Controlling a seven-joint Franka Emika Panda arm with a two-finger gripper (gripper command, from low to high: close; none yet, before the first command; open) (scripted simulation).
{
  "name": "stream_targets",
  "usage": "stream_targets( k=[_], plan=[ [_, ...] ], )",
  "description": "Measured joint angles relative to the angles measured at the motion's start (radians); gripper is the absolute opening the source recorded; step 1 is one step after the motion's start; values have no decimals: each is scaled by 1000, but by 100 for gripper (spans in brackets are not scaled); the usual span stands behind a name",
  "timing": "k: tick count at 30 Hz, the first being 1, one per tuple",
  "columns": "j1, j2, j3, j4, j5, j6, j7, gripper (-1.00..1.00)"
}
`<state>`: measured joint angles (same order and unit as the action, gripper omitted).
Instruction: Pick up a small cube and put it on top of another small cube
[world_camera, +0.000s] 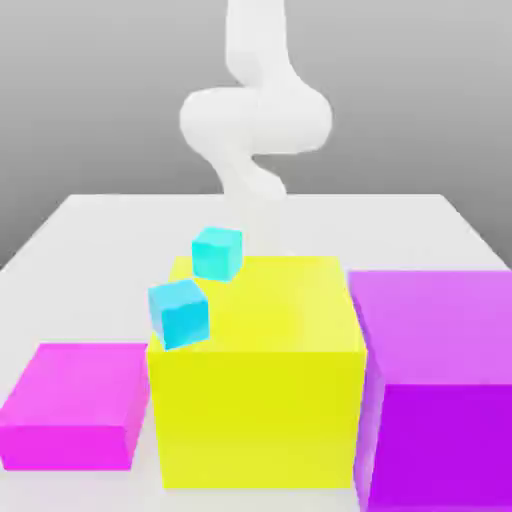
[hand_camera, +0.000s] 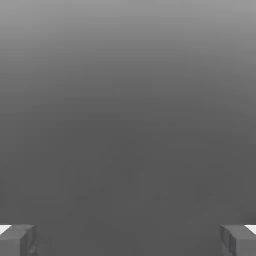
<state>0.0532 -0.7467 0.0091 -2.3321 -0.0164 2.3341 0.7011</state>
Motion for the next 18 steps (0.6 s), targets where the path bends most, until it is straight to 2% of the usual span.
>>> stream_targets(
  k=[18],
  plan=[
    [408, 424, 210, -305, -273, 380, -713, 0]
  ],
)
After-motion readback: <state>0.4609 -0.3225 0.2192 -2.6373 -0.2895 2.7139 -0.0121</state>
